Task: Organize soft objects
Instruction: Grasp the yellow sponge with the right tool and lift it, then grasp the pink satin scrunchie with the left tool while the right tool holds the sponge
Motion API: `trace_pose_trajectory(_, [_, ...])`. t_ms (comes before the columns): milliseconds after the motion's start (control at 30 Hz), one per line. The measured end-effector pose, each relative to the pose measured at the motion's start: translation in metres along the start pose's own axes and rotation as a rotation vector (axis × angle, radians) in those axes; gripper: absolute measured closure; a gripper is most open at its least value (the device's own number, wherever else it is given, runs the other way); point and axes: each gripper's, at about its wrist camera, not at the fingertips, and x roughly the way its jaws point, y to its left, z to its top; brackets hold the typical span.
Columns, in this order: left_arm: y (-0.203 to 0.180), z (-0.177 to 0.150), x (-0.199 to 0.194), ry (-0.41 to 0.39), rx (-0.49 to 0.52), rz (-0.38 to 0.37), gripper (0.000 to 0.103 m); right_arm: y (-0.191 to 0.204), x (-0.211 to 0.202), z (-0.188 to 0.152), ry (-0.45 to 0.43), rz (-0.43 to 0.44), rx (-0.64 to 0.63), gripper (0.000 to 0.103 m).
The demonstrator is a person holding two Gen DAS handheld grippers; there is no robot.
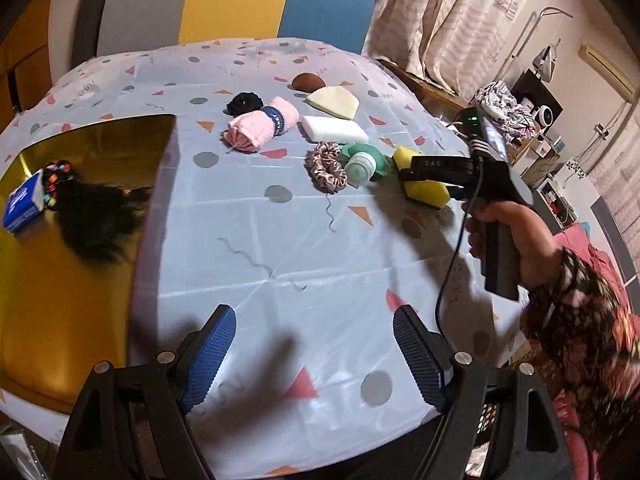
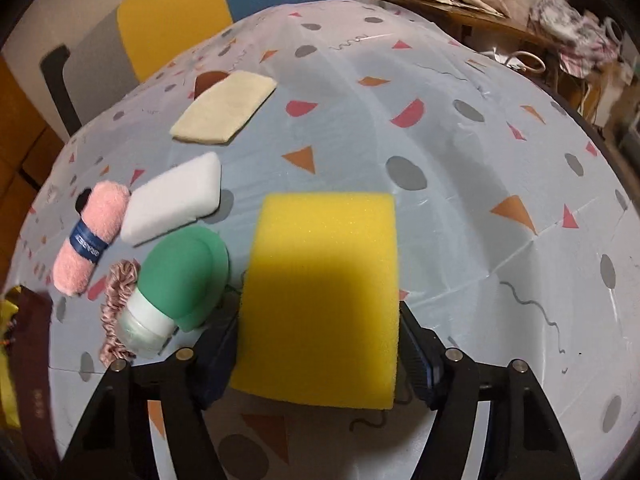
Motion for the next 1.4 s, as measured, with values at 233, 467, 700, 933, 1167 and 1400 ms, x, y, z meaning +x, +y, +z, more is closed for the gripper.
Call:
trace_pose_trajectory(233, [-0.012,0.044,0.038,0.017,-0.039,0.034,0.021,-0.004,-0.008,-0.006,0.045,0.068,0.076,0.032])
trace_pose_trajectory(467, [-0.017,0.098,0.09,0.014,-0.053,0.125,0.021,-0.007,-0.008,-0.006,0.075,0.095,0.115,0.032])
trace_pose_trajectory(700, [-0.013,0.133,0.148,0.07,-0.049,0.205,0.021,-0.011,-0.006,-0.005,0.088,0.154,0.166,0.032])
trace_pose_trajectory(933, [-0.014,0.15,0.173,0.091,-0.058,0.166,0.021,-0.014,-0.006,-0.004,0.097,0.188,0.202,0.032])
trace_pose_trajectory(1167, [-0.03,0.137,0.187,0.037,0.133,0.256,0.038,-0.016,-0.006,-0.003,0.1,0.201,0.215,0.031])
trace_pose_trajectory(1400, [-0.029,0.118,0.176,-0.022,0.175,0.241,0.047,-0.016,-0.006,-0.003,0.098,0.202,0.213,0.031])
